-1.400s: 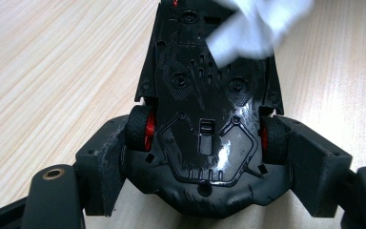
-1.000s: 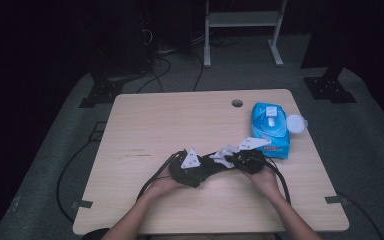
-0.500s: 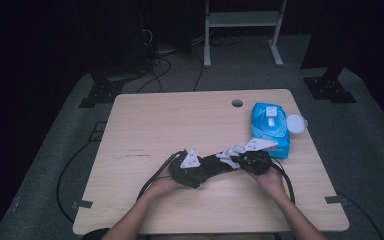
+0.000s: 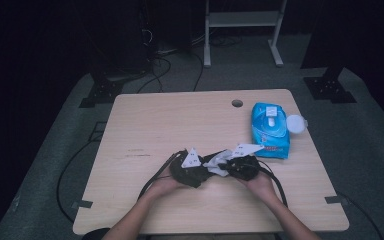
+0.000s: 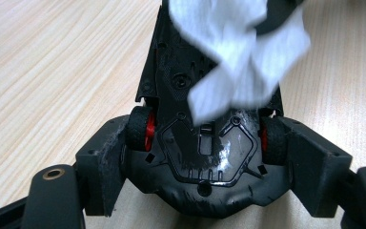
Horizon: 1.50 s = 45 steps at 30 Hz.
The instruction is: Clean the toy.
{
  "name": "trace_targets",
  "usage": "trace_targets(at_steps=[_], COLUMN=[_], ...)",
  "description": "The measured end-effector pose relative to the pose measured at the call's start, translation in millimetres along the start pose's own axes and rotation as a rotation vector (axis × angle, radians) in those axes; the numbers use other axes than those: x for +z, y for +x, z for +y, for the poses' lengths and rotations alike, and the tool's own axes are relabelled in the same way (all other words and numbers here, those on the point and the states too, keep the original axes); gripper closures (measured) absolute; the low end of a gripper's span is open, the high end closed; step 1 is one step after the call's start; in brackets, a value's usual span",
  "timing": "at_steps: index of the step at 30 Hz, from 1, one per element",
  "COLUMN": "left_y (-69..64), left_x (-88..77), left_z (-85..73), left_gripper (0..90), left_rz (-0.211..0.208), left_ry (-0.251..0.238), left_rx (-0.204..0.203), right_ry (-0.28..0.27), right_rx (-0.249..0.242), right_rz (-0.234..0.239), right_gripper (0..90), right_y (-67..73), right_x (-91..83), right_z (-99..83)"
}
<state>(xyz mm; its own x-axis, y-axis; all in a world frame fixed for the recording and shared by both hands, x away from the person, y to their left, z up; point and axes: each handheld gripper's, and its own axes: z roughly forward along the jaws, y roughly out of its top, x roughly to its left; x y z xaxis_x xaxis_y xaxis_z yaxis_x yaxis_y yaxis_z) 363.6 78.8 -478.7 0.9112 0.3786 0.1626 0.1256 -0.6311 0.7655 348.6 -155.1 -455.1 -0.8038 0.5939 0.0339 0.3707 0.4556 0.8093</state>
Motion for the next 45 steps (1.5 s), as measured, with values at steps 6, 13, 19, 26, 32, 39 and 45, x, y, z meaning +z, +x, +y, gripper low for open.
trace_targets(at_steps=[6, 13, 19, 26, 32, 39, 45], left_y=[-0.1, 0.4, 0.9, -1.1, 0.3, 1.1, 3.0], left_x=[0.2, 0.4, 0.1, 2.2, 0.2, -0.7, -0.4], left_z=[0.4, -0.1, 0.2, 1.7, 1.3, 0.7, -0.6], left_gripper=[23.9, 23.9, 23.9, 23.9, 23.9, 23.9, 23.9], left_rz=[0.0, -0.004, -0.005, -0.005, -0.001, -0.003, -0.018], left_ry=[-0.005, -0.005, -0.003, -0.004, -0.006, -0.005, -0.011], left_rx=[-0.002, -0.005, -0.001, -0.006, -0.002, 0.003, -0.019], right_ry=[0.001, -0.001, -0.02, -0.015, -0.014, -0.014, -0.01], right_rx=[-0.052, -0.048, 0.003, -0.029, -0.054, -0.024, 0.002], right_rz=[0.059, 0.112, 0.031, 0.103, 0.084, -0.005, -0.054], right_gripper=[81.2, 81.3, 81.3, 81.3, 81.2, 81.2, 81.2], right_y=[17.1, 19.4, -2.4, 14.3, 16.9, -4.1, -22.1], right_x=[22.6, 35.1, 18.6, 28.6, 37.8, 21.7, 2.5], right_z=[15.6, 22.9, 13.8, 16.7, 26.4, 19.4, 6.2])
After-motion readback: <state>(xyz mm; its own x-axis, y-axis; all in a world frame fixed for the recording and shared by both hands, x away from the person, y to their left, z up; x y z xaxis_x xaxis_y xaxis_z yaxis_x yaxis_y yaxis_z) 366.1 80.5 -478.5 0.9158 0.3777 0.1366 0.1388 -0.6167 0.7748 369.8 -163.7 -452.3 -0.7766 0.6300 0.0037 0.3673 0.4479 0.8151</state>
